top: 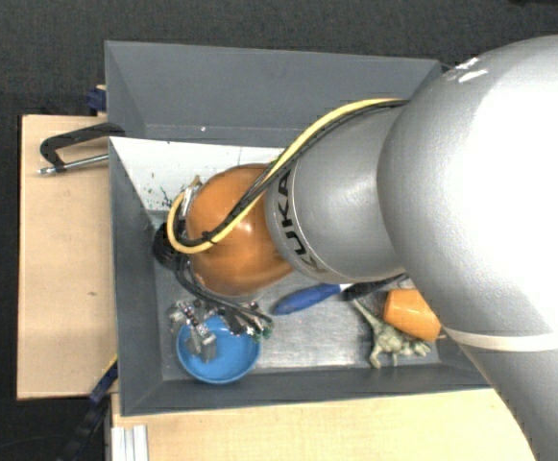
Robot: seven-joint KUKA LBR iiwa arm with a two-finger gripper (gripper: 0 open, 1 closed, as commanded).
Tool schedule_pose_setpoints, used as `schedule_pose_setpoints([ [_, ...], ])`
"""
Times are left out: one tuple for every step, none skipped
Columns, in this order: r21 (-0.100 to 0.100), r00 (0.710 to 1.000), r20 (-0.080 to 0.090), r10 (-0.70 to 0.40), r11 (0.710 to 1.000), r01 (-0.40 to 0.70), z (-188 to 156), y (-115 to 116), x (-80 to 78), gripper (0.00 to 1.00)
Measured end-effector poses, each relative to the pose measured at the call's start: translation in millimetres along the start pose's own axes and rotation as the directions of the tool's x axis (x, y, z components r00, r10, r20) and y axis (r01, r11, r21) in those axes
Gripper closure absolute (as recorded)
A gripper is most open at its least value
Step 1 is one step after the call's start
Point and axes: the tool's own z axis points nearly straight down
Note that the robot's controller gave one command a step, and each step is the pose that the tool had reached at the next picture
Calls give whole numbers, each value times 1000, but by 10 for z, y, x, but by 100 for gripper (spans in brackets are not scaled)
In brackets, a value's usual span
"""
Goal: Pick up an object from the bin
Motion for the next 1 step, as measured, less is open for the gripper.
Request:
schedule_pose_setpoints([
  [1, 999, 11, 36, 999, -36, -1362, -106, -120, 100],
])
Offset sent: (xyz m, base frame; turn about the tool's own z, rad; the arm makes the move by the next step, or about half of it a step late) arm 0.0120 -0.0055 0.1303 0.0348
